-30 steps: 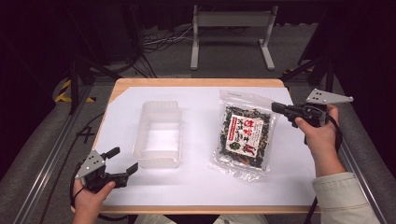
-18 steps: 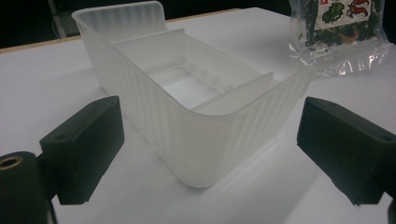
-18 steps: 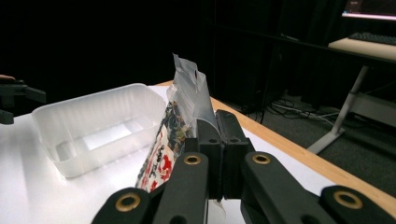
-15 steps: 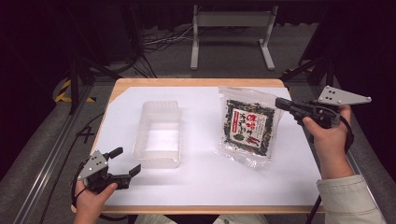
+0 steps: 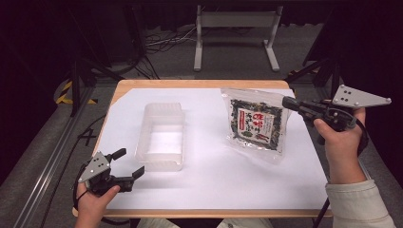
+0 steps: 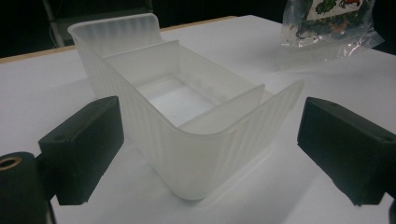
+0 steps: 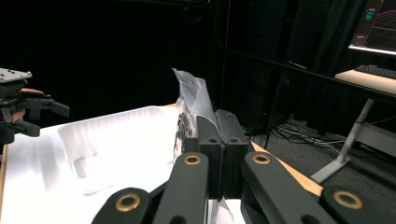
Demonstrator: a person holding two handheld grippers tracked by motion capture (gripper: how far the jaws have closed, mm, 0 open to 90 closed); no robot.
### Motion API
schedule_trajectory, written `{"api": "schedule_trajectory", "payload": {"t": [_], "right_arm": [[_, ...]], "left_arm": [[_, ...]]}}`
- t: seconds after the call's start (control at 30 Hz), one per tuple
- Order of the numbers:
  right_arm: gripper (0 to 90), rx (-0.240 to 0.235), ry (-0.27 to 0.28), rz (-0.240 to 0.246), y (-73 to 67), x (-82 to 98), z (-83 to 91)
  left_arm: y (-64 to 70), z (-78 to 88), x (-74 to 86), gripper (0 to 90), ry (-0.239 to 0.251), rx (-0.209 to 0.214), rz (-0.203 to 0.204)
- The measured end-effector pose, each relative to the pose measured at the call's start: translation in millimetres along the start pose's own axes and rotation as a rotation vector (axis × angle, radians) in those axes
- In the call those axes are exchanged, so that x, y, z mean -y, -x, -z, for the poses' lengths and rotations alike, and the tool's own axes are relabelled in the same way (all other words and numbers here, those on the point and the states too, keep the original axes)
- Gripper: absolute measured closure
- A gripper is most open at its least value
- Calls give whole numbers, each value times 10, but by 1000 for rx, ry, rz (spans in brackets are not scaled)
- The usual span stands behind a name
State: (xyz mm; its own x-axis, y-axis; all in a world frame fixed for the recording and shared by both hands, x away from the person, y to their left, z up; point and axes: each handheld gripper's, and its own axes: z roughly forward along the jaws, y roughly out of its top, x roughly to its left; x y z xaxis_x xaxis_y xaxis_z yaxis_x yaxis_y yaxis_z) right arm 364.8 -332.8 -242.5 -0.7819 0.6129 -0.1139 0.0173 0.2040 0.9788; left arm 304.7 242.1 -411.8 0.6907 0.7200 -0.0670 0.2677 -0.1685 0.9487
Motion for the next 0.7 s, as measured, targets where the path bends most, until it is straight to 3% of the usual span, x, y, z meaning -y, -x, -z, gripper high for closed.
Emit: {"api": "schedule_trajectory", "payload": {"t": [0.2, 0.43, 0.7], "right_arm": [[900, -10, 14, 21, -63, -91, -14], [900, -19, 31, 31, -118, -177, -29], [900, -35, 38, 58, -211, -310, -41]], "left_arm": [[67, -44, -146, 91, 3, -1, -10], [174, -166, -276, 88, -16, 31, -29], [256, -256, -447, 87, -5, 60, -35]]}}
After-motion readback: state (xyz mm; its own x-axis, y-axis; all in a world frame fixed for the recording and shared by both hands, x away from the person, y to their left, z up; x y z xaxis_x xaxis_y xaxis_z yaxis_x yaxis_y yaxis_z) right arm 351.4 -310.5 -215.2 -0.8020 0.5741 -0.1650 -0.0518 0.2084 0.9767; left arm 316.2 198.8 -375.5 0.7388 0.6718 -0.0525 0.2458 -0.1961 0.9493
